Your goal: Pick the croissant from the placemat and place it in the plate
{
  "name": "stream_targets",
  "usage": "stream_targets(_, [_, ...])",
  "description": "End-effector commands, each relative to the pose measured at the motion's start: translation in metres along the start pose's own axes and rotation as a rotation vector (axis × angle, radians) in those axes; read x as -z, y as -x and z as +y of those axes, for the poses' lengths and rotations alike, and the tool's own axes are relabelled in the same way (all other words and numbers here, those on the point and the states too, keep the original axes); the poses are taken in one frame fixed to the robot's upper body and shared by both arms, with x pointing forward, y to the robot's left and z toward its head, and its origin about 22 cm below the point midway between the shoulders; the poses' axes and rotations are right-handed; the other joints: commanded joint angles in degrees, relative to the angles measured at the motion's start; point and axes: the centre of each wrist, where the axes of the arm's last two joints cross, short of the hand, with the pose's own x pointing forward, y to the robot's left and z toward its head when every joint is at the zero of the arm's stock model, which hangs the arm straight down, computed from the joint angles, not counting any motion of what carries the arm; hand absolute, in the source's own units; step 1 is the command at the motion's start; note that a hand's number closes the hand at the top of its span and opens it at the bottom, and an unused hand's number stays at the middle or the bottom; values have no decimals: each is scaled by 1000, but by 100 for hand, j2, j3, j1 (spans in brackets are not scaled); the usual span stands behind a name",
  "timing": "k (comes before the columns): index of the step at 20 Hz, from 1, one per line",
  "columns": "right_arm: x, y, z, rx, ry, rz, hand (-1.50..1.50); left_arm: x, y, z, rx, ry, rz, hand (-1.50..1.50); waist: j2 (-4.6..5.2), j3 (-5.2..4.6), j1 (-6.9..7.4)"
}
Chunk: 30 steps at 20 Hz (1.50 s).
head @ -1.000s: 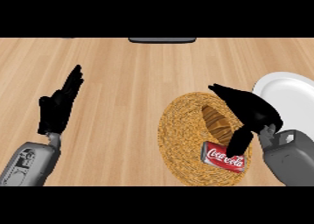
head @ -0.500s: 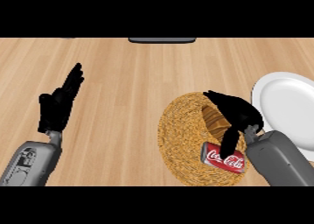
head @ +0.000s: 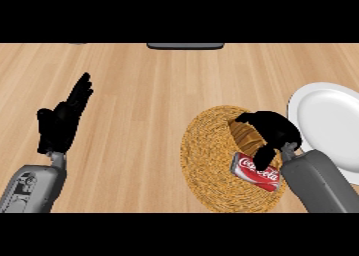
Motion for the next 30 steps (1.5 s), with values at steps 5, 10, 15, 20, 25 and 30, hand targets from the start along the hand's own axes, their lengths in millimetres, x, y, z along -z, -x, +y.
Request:
stream_targets(5, [17, 7, 6, -15, 83, -18, 150, -1, -3, -16, -6, -5, 9, 0, 11, 8, 0])
stream_targets(10, [19, 23, -4, 3, 161, -45, 150, -9, 5, 1, -10, 15, 1, 0, 14, 8, 11])
stream_targets(15, [-57, 155, -63, -34, 309, 20, 150, -8, 12, 12, 10, -52, 27, 0, -6, 28, -297])
stream_targets(20, [-128, 246, -98, -35, 464, 62, 150, -15, 17, 21, 1, -88, 34, 0, -13, 82, -548])
stream_targets(25, [-180, 290, -127, 51, 750, -135, 150, -9, 7, 15, -10, -65, 23, 0, -5, 84, -414])
stream_targets(30, [-224, 331, -127, 88, 824, -325, 150, -8, 7, -4, -9, -28, 5, 0, 48, 55, -120])
